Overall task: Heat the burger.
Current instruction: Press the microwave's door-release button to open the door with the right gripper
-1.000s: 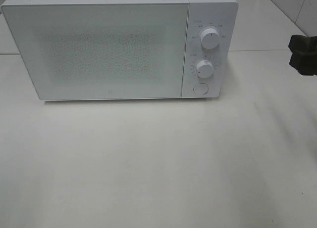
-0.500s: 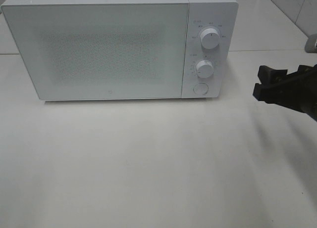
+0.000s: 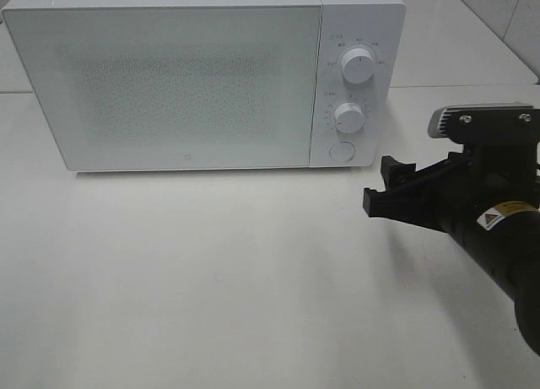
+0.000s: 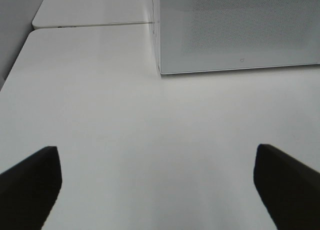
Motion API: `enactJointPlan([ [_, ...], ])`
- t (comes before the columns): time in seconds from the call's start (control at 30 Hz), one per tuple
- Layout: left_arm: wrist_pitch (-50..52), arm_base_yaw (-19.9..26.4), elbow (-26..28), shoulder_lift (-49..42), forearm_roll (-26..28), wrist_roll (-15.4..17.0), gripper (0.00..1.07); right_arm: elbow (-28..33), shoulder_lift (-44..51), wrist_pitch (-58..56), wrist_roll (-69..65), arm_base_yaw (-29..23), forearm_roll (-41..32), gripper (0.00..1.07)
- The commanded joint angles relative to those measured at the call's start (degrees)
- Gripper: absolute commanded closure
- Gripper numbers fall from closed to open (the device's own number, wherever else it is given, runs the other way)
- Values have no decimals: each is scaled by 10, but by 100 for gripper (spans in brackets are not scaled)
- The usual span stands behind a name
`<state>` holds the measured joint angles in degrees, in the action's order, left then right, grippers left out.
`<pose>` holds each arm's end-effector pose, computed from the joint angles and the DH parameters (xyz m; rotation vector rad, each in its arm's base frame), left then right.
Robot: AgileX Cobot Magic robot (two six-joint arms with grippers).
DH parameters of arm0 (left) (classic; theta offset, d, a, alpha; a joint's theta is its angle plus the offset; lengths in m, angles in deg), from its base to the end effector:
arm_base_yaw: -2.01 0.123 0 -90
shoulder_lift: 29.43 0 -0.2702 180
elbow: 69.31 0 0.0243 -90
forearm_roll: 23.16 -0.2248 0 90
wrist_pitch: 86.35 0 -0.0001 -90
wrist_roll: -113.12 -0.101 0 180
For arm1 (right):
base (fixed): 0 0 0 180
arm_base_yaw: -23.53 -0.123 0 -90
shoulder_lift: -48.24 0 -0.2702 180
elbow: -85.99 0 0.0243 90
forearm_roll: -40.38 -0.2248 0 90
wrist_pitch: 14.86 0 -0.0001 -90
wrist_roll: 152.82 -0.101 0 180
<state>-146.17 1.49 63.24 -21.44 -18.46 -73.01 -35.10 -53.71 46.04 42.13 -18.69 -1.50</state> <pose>-0.0052 -0.0071 0.2651 0.1203 2.0056 -0.0351 0.2105 0.1115 0.1580 -0.1130 1.8162 0.0410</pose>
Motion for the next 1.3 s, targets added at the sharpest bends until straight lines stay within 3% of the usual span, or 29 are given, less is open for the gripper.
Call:
enactJointPlan([
  [0.03, 3, 3, -3, -10, -1, 2, 7, -15, -13, 6, 14, -21, -9, 38],
  [0.47, 3, 3, -3, -10, -1, 2, 7, -54, -37, 1, -11, -45, -14, 38],
  [0.73, 3, 3, -3, -10, -1, 2, 7, -54, -37, 1, -176, -45, -37, 41],
  [1.0, 3, 3, -3, -10, -1, 2, 7, -54, -37, 1, -439, -45, -37, 59],
  [1.07, 3, 3, -3, -10, -1, 2, 7, -54, -37, 1, -559, -45, -37, 72],
  [1.1, 3, 3, -3, -10, -1, 2, 7, -54, -37, 1, -559, -45, -37, 72],
  [1.13, 3, 3, -3, -10, -1, 2, 7, -54, -37, 1, -627, -45, -37, 81],
  [1.17, 3, 3, -3, -10, -1, 2, 7, -54, -37, 1, -627, -45, -37, 81],
  [1.3, 3, 3, -3, -10, -1, 2, 7, -54, -37, 1, -765, -45, -38, 101],
])
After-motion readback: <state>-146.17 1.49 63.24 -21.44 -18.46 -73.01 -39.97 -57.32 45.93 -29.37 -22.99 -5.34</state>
